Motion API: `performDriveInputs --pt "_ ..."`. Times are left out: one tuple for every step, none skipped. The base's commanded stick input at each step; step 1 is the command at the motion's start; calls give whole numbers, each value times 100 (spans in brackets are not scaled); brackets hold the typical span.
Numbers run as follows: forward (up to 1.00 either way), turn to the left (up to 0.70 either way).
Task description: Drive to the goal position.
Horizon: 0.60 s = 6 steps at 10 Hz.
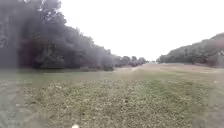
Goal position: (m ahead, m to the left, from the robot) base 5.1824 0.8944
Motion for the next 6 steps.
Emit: performDriveInputs --pt "60 -14" --pt "60 -14" --pt "60 -14" --pt "60 -14" --pt "60 -14" --pt "60 -14"
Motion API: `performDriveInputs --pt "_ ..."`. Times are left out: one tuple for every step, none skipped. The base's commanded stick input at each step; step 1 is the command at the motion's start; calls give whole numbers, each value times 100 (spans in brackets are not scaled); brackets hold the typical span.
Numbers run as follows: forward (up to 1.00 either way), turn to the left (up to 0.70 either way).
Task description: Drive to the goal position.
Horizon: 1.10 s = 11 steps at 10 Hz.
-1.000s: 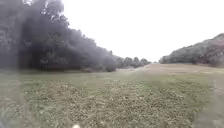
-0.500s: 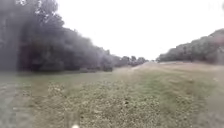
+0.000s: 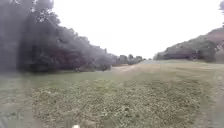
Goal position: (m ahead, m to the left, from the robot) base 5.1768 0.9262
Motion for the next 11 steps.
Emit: performDriveInputs --pt "60 -14" --pt "60 -14" --pt "60 -14" --pt "60 -14" --pt "60 -14" --pt "60 -13" --pt "60 -11" --pt "60 -5" --pt "60 0" --pt "60 0" --pt "60 0"
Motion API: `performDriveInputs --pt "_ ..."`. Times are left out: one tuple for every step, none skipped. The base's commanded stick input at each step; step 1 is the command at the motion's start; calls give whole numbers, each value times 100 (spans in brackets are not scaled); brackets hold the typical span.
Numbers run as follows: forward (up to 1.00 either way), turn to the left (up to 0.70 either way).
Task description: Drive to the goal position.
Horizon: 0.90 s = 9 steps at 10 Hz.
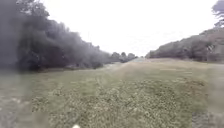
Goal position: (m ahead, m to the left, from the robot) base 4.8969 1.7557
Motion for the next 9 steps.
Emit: performDriveInputs --pt "60 0" --pt "60 -1" --pt "60 -6" --pt "60 -14" --pt "60 -14" --pt "60 -14" --pt "60 -14" --pt "60 -14" --pt "60 -14"
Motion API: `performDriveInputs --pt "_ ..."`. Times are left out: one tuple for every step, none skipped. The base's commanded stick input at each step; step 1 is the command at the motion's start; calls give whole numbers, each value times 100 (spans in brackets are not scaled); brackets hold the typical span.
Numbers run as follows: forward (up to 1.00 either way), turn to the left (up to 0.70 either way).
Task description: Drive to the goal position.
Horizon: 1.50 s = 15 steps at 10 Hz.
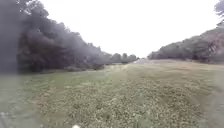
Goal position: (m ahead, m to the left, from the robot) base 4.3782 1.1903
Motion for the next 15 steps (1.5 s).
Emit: performDriveInputs --pt "60 -9" --pt "60 -2" --pt "60 0" --pt "60 0" --pt "60 0" --pt "60 0" --pt "60 0" --pt "60 0" --pt "60 0" --pt "60 0" --pt "60 0" --pt "60 0" --pt "60 0" --pt "60 0" --pt "60 0"
